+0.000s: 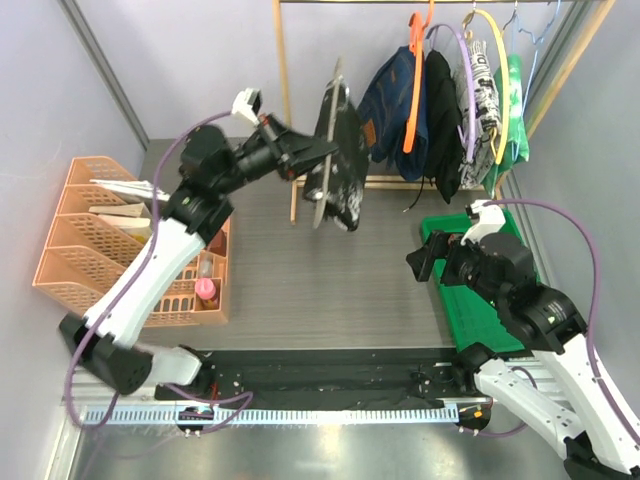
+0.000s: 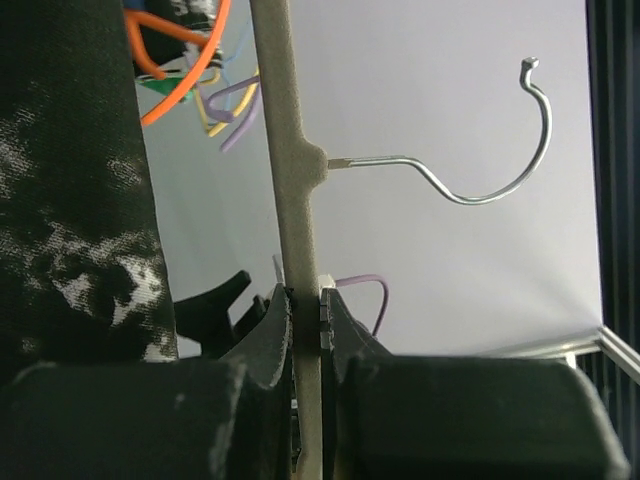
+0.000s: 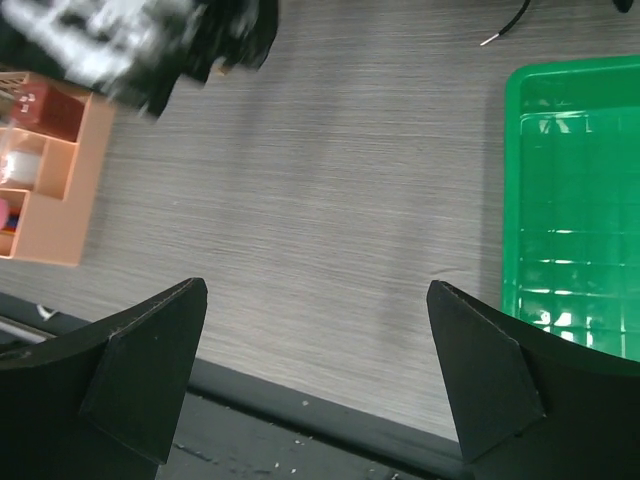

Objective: Remove the trousers from the hanger

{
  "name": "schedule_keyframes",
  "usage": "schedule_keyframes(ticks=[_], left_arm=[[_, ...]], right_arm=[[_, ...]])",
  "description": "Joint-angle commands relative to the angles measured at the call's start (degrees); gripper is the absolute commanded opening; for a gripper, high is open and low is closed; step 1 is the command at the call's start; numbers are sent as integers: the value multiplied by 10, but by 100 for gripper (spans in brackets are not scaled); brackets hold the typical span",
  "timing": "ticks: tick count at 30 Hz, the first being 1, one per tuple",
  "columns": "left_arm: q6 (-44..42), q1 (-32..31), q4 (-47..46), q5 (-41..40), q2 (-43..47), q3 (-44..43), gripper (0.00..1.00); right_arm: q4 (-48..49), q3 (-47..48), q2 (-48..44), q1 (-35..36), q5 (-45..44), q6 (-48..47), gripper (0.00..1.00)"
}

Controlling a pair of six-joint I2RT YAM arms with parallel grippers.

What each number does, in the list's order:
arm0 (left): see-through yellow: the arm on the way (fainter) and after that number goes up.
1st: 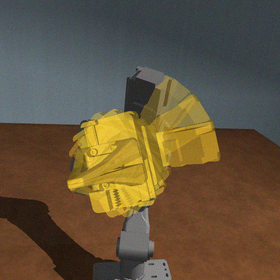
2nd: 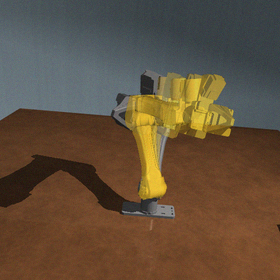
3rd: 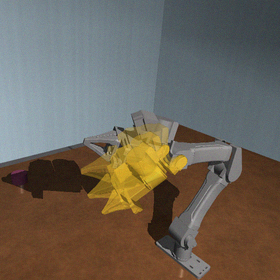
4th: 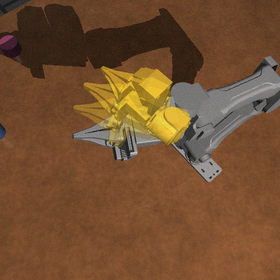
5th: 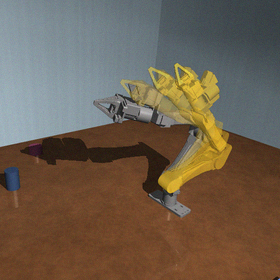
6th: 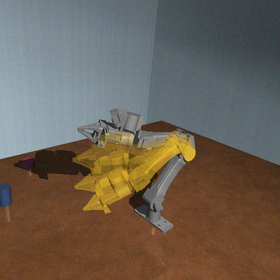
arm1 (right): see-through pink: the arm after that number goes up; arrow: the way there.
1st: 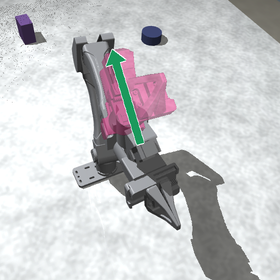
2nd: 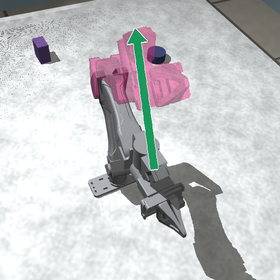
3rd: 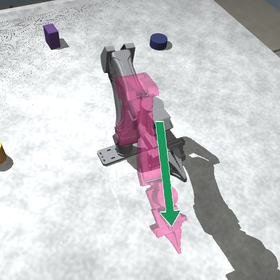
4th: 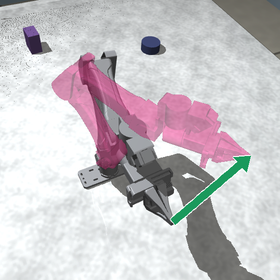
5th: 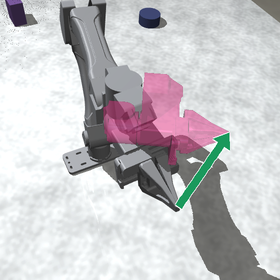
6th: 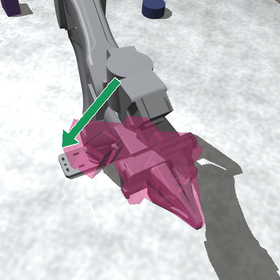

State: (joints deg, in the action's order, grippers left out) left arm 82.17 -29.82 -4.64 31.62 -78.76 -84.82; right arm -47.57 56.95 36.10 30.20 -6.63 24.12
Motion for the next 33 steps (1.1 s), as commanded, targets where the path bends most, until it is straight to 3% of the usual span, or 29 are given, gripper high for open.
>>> schedule_keyframes(ticks=[1, 4, 7, 10, 17, 21, 26, 33], left_arm=[[-80, 9, 63, -119, 158, 18, 0], [-114, 9, 179, -192, 235, 22, 0], [-102, 10, 240, -253, 282, 34, 0], [-73, 9, 262, -284, 322, 54, 0], [-46, 9, 303, -330, 361, 40, 0], [-27, 10, 315, -325, 365, 21, 0], [1, 10, 320, -320, 375, 16, 0], [33, 9, 299, -268, 368, 14, 0]], right_arm=[[41, 28, 50, -1, -17, -51, 97], [79, 28, 90, 0, 2, -60, 95], [127, 27, 120, 7, 25, -67, 92], [185, 29, 148, 59, 4, -68, 92], [344, 45, 197, 297, -137, -122, 93], [534, 33, 228, 418, -163, -196, 95], [686, 47, 288, 452, -127, -239, 96], [727, 60, 329, 459, -133, -280, 93]])
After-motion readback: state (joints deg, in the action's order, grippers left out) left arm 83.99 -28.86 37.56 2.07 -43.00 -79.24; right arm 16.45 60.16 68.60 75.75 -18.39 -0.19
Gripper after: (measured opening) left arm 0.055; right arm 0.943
